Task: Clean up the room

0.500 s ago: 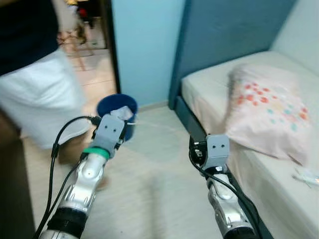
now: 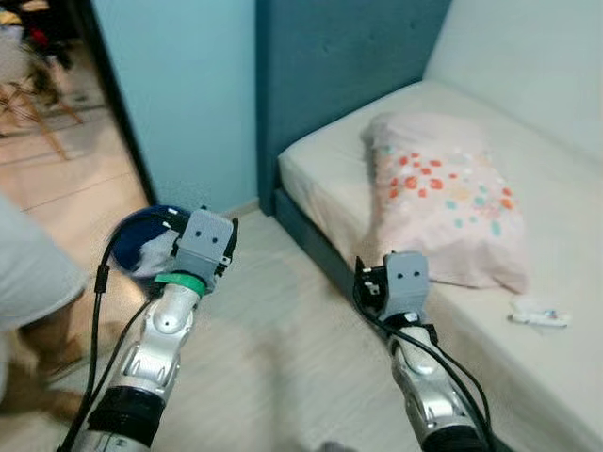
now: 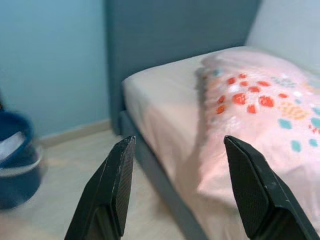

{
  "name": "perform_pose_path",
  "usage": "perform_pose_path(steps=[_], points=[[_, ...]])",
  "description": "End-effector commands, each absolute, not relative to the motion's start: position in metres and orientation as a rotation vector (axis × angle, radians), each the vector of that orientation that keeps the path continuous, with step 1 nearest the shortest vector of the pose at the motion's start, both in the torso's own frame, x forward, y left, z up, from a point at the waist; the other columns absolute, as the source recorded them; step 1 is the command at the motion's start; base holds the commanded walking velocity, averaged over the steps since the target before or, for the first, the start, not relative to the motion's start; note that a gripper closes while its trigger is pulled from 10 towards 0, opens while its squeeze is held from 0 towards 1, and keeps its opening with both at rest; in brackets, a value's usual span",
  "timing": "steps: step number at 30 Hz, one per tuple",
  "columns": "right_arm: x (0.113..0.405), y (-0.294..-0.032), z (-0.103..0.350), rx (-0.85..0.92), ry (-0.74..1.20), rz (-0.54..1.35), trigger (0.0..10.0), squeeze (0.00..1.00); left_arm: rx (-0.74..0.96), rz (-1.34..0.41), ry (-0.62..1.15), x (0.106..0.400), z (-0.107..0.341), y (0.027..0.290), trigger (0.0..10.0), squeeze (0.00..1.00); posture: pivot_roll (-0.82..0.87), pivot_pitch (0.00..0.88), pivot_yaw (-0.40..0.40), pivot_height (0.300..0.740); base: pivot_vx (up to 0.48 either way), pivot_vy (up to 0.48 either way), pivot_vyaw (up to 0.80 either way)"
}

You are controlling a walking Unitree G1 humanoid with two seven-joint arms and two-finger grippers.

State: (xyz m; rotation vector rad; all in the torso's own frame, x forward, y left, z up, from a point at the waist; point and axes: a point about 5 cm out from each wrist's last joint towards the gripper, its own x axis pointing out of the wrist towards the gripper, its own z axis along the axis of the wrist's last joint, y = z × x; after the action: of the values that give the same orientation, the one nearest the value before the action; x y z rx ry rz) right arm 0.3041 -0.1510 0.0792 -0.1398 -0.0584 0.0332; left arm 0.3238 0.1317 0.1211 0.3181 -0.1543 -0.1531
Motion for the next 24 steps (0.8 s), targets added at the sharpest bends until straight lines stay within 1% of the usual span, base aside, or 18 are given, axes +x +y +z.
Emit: perform_pose_path(steps=[1,17,24], points=[[0.3025,-0.1508,0.0743,-0.136,-0.036,0.032,10.0,0.0,0.332,-0.153,-0.147,0.3231,0.1191,0.1332,10.0,0.0,0.02,0.0,0.048,0.74,0.48,0.0,0.0],[0.3032,-0.1474,0.0715,-0.133,-0.024,0.037,10.0,0.0,0.338,-0.158,-0.144,0.3235,0.1185,0.1333,10.0,0.0,0.03,0.0,0.055,0.74,0.48,0.0,0.0],[0.3036,-0.1473,0.0705,-0.124,-0.019,0.033,10.0,0.0,0.34,-0.159,-0.141,0.3235,0.118,0.1334,10.0,0.0,0.03,0.0,0.056,0.74,0.48,0.0,-0.77]])
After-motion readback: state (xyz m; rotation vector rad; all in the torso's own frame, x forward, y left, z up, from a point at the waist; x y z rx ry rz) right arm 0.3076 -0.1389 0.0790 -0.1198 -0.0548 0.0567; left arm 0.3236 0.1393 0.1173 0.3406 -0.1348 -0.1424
